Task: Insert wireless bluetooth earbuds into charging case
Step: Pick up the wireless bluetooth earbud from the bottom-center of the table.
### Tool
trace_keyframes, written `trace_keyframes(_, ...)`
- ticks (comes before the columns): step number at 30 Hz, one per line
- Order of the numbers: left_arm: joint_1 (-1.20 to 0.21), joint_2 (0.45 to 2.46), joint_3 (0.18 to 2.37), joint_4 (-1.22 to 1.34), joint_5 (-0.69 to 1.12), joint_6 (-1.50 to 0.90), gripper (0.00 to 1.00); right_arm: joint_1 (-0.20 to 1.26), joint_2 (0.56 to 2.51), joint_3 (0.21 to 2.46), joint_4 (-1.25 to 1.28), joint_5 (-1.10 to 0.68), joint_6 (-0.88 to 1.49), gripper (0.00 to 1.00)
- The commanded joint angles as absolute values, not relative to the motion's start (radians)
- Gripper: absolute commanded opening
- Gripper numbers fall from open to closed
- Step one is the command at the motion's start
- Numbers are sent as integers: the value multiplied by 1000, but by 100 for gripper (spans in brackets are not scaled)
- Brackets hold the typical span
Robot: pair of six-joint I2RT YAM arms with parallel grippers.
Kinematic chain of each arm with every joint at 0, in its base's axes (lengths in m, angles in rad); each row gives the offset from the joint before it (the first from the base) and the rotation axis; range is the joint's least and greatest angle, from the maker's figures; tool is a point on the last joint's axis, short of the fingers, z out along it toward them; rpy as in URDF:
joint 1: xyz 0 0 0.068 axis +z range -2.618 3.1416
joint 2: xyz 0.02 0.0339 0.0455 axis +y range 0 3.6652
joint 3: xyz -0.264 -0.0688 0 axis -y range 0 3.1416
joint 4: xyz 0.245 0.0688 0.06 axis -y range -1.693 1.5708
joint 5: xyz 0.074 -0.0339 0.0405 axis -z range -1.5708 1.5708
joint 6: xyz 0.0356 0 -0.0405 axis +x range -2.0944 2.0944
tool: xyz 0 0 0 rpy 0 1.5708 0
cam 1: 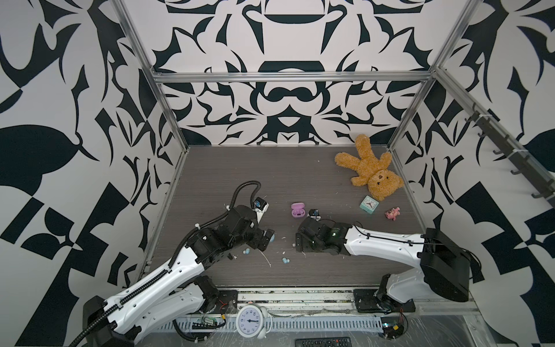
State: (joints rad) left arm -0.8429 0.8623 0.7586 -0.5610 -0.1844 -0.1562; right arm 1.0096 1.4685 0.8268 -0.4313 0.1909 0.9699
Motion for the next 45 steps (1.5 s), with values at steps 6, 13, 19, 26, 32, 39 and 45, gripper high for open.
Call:
trace_keyframes(6,-845,868,751,-552,-190,-146,99,1018,1530,910,-469,257,997,74)
trace_keyframes(13,-845,846,743,-551,-199,-146,99,1019,1569,946,-452,246,978,60)
trace_keyframes(19,-845,850,746,-551,-199,-145,99,1020,1619,968,-431,219,974,53)
trace_keyframes(26,-845,845,745,-551,-201,-143,99,1021,1645,966,-400,203,978,48)
trace_keyframes(32,-845,850,746,-550,-201,-144,99,1022,1660,964,-391,158,976,44)
trace_keyframes(39,-845,853,746,-551,-201,-141,99,1022,1662,951,-382,150,978,38)
trace_keyframes(45,-845,857,746,-552,-202,-142,99,1022,1672,950,-377,144,978,34)
